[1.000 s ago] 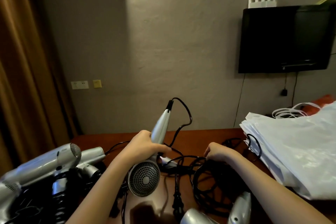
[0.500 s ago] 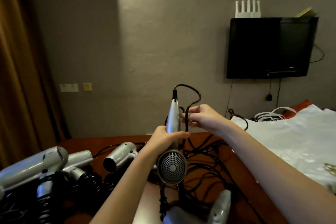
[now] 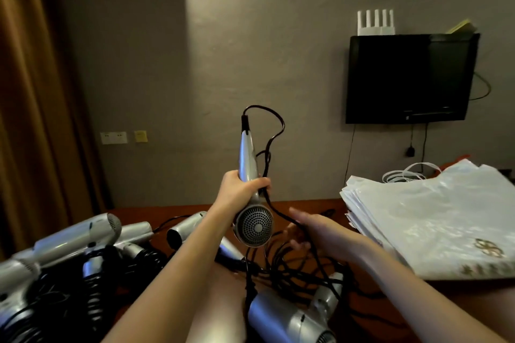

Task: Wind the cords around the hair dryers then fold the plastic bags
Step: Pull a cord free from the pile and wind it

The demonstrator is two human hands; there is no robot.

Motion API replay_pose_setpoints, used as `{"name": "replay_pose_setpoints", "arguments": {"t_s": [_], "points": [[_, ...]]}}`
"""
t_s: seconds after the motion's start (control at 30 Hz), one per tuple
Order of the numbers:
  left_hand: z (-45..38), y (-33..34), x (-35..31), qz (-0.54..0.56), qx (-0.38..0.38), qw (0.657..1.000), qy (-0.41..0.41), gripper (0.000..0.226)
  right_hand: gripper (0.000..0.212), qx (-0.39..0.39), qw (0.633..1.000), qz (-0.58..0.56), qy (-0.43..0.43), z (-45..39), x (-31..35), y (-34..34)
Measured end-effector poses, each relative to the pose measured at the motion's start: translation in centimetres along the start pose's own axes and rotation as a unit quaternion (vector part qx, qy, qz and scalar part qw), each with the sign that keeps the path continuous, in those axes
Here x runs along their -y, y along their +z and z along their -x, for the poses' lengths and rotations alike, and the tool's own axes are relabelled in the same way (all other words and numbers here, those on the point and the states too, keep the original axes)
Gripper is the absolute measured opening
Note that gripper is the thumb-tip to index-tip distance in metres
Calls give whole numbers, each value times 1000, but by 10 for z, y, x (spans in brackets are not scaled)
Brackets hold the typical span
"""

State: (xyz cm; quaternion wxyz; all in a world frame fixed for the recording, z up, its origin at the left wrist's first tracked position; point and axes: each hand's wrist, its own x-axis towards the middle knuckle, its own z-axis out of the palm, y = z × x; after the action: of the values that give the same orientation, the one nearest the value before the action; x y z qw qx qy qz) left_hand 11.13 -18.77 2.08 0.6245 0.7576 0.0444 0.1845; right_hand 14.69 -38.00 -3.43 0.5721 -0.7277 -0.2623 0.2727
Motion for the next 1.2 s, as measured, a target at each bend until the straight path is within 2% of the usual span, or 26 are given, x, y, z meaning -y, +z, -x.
{"name": "replay_pose_setpoints", "arguments": {"t_s": [0.07,0.1,0.17,0.23,0.33,0.43,0.53,0.67,0.77,0.87,0.93,1.0,1.07,1.13,1.2], "points": [[-1,-6,1,-38,-14,999,9,29,29,27,990,141,15,9,0,-7],[-1,-9,3,-51,-17,999,11,31,25,26,973,229,32,11,-1,-11],[0,-12,5,-72,-11,997,10,28,36,-17,939,340,41,11,0,-21],[2,-13,9,-77,2,997,1,26,40,-93,927,362,18,5,6,-29],[8,-13,11,-42,12,999,-29,25,41,-185,932,308,-42,-1,27,-34],[14,-9,8,49,47,995,-68,25,37,-228,951,185,-100,-1,59,-36],[17,5,3,27,84,993,-78,33,34,-205,970,-18,-129,-7,79,-30],[19,26,4,-12,131,987,-89,60,35,-188,973,-84,-107,-23,89,-8],[16,35,6,-17,134,987,-82,42,36,-184,963,-161,-116,-25,86,-3],[16,36,8,3,93,993,-76,34,25,-188,944,-228,-144,-21,68,-5],[17,29,9,11,53,995,-84,38,17,-180,966,-146,-116,-19,37,-3],[15,21,11,10,41,995,-86,34,11,-117,990,8,-73,-17,-1,4],[13,11,10,-1,40,997,-70,24,16,-71,988,123,-66,-15,-27,5],[11,1,8,-17,23,998,-54,25,12,-65,978,187,-65,-14,-36,1],[12,-10,7,-39,7,998,-53,29,19,-70,961,264,-41,-10,-38,-6]]}}
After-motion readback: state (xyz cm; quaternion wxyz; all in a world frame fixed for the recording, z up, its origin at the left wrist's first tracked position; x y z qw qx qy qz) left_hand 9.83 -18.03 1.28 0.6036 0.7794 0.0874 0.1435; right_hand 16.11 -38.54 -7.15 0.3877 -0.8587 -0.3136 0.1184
